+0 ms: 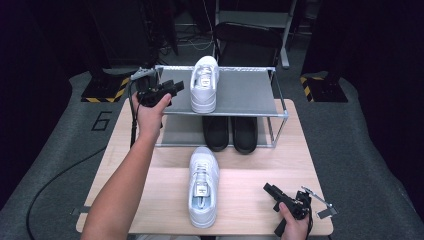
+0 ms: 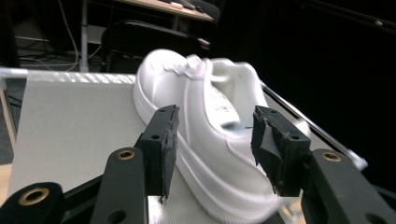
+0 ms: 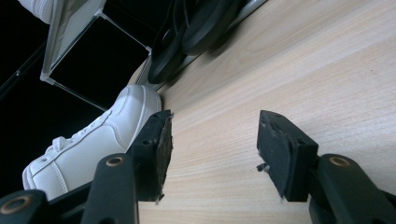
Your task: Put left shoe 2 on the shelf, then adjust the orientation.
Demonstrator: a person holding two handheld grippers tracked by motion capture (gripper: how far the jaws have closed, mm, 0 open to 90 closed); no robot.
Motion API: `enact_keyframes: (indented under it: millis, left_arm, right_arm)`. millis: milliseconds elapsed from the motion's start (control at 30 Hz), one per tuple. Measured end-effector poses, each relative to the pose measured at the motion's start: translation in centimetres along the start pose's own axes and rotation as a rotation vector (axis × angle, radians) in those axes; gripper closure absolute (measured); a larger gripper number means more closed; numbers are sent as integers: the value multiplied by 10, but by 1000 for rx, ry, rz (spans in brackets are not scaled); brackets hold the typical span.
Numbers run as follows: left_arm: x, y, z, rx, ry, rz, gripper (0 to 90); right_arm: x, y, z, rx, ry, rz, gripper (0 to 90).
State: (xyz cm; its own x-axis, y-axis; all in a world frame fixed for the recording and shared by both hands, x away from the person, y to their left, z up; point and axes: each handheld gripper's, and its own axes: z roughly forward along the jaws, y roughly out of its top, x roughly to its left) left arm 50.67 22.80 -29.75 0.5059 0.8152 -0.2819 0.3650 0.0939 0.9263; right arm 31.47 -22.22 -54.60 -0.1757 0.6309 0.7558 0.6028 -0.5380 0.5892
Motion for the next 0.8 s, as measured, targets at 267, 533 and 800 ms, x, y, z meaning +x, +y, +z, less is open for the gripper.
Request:
enact_keyframes:
  millis: [267, 533, 800]
  left_arm:
    - [-4, -25, -29, -13, -7, 25, 505]
    - [-1, -51, -52, 9, -33, 29, 500]
    - [1, -77, -67, 24, -58, 46, 514]
  right_arm:
    - [12, 0, 1, 12, 11, -47, 474]
    - [27, 3, 6, 48, 30, -113, 499]
    - [50, 1, 13, 66, 44, -190, 529]
